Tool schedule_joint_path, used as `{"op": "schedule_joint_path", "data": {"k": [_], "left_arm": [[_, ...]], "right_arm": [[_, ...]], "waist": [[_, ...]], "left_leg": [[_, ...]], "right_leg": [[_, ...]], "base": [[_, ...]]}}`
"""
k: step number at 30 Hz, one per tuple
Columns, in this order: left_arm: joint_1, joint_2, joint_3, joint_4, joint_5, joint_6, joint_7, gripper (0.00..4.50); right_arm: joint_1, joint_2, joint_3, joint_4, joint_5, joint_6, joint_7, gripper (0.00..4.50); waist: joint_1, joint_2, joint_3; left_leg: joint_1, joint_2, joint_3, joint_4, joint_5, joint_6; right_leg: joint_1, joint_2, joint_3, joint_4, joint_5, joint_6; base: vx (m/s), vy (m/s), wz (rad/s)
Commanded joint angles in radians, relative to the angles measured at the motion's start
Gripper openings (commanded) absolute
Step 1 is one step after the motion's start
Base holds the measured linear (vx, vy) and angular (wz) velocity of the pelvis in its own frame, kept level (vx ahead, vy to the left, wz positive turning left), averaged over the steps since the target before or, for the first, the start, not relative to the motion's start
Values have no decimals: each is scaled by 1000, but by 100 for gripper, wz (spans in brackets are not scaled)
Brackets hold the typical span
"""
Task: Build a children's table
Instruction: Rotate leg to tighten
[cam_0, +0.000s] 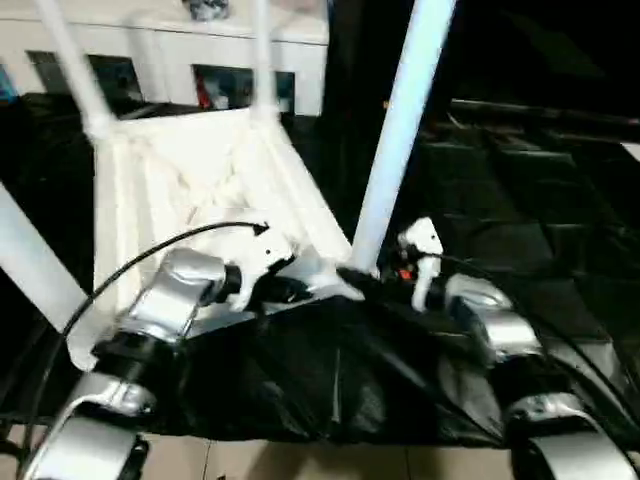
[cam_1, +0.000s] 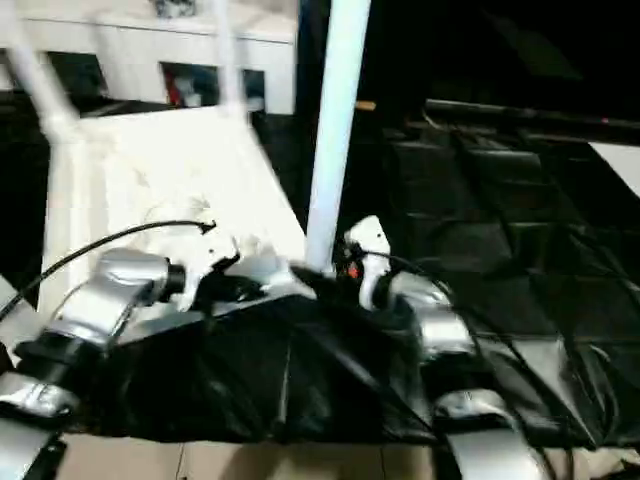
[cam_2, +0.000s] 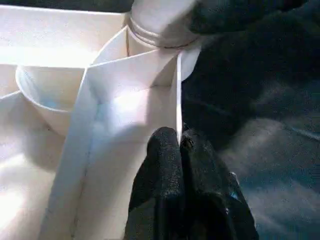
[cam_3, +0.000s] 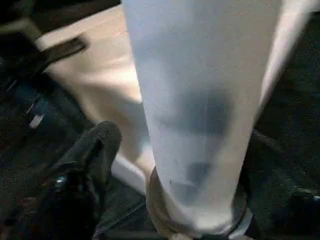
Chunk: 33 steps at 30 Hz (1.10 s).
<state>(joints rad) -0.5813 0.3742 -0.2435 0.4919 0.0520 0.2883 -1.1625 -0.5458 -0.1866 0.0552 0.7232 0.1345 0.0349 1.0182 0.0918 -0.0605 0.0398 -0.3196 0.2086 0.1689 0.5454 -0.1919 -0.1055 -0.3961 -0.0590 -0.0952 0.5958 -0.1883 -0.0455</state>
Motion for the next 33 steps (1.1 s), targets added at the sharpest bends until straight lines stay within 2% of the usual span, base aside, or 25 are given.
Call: {"op": "schedule_joint_path", "data": {"k": [1,4,7,11,15,18,19,22,23,24,27,29,31,32,33], "left_arm": [[6,-13,-34,-18,-17,-17,-34,0],[11,10,-37,-27,-25,-20,-65,0],[20,32,-40,-42,-33,-23,-92,0],[22,42,-40,-41,-35,-26,-98,0],[25,47,-38,-43,-35,-24,-107,0],[27,54,-39,-44,-39,-19,-116,0],[27,56,-41,-44,-41,-18,-119,0],[27,61,-43,-42,-41,-17,-122,0],[27,63,-44,-41,-39,-16,-121,0],[26,64,-45,-41,-38,-16,-121,0],[21,62,-41,-30,-32,-7,-98,0],[17,52,-36,-21,-26,2,-68,0],[14,40,-30,-16,-20,11,-35,0],[10,25,-25,-10,-16,22,-1,0],[10,25,-25,-10,-16,22,-1,0]], "right_arm": [[22,2,71,-10,-10,26,77,416],[24,-25,70,-22,-16,34,121,390],[23,-45,64,-26,-24,44,151,365],[28,-55,66,-46,-9,64,171,340],[38,-66,74,-70,8,83,189,303],[48,-74,83,-91,20,102,207,299],[51,-75,84,-94,22,108,214,272],[57,-74,85,-99,20,116,223,264],[59,-73,84,-96,18,117,223,241],[60,-72,84,-95,18,118,223,241],[65,-53,74,-82,13,127,183,227],[70,-32,66,-66,5,112,117,219],[69,-14,58,-45,-11,99,46,214],[69,7,47,-27,-20,94,-33,211],[69,7,47,-27,-20,94,-33,208]], "waist": [[6,15,-46],[14,15,-50],[23,16,-55],[27,15,-55],[29,15,-53],[33,15,-53],[33,15,-53],[35,15,-53],[36,15,-53],[36,14,-53],[36,15,-54],[34,14,-51],[30,14,-46],[25,11,-43],[19,12,-40]], "left_leg": [[-10,31,-1,-53,-164,68],[-10,33,0,-49,-131,65],[-14,34,2,-43,-83,72],[-17,33,3,-40,-80,73],[-18,33,2,-40,-99,66],[-17,32,2,-40,-109,61],[-18,32,2,-40,-111,60],[-18,32,2,-40,-113,55],[-18,31,1,-40,-114,53],[-18,31,1,-40,-112,52],[-18,31,1,-39,-106,51],[-17,31,0,-42,-122,44],[-15,29,-1,-45,-159,32],[-14,27,-3,-48,-189,22],[-14,24,-6,-50,-216,15]], "right_leg": [[54,-89,63,-74,-219,-178],[56,-88,63,-64,-156,-190],[58,-85,61,-49,-50,-214],[60,-86,60,-46,-36,-218],[60,-87,61,-52,-80,-202],[59,-87,60,-55,-112,-190],[59,-87,60,-54,-116,-188],[58,-88,60,-56,-132,-182],[58,-87,60,-56,-136,-180],[58,-87,60,-55,-135,-179],[58,-87,61,-54,-126,-179],[55,-89,61,-58,-151,-176],[52,-91,61,-67,-226,-160],[52,-92,60,-76,-306,-138],[51,-91,59,-84,-382,-113]], "base": [[0,0,0],[0,0,0],[0,0,0],[0,0,0],[0,0,0],[0,0,0],[0,0,0],[0,0,0],[0,0,0],[0,0,0],[0,0,0],[0,0,0],[0,0,0],[0,0,0],[0,0,0]]}}
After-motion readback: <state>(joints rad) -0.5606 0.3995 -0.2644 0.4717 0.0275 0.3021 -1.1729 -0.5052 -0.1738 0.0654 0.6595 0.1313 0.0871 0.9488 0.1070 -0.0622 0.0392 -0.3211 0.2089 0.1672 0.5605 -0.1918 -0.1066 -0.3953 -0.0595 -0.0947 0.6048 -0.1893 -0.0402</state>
